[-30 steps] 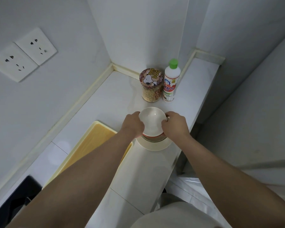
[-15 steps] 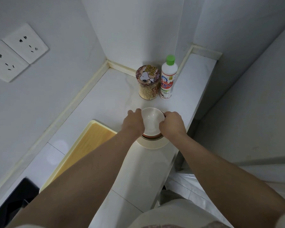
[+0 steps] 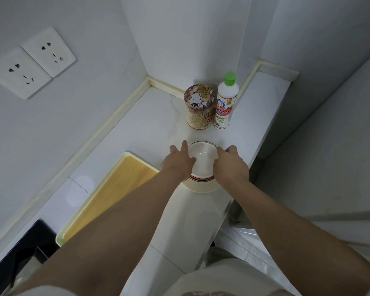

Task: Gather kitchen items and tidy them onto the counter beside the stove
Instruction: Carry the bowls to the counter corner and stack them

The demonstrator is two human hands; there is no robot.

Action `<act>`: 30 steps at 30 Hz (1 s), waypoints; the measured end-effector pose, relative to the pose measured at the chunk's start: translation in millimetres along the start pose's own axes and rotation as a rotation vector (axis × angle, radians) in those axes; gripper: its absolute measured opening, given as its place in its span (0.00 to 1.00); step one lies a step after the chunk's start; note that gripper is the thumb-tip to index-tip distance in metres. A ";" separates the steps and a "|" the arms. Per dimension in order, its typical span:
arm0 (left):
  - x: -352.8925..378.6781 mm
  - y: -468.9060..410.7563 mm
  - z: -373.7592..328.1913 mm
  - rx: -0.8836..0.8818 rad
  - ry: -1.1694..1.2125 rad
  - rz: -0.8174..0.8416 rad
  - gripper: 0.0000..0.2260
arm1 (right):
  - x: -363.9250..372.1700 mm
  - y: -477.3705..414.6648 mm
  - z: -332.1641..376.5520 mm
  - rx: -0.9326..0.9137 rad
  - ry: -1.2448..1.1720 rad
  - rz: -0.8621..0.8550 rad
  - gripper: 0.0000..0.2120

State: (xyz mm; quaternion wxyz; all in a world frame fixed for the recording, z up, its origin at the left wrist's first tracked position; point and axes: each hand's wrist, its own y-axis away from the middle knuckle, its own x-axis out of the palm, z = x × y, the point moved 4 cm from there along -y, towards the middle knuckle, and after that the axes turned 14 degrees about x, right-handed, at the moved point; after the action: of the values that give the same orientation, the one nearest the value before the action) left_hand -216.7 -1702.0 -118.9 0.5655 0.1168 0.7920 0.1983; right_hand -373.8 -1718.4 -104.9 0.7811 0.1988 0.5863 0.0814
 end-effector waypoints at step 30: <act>123.3 247.3 152.7 -0.580 0.361 0.048 0.25 | 128.8 127.7 106.0 -0.899 0.721 0.372 0.12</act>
State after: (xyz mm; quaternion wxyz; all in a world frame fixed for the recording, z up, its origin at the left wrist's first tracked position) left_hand -123.6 -1402.7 -156.4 0.4209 -0.0674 0.7871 0.4459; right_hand -221.2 -1578.9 -142.1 0.5132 -0.0914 0.6777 0.5186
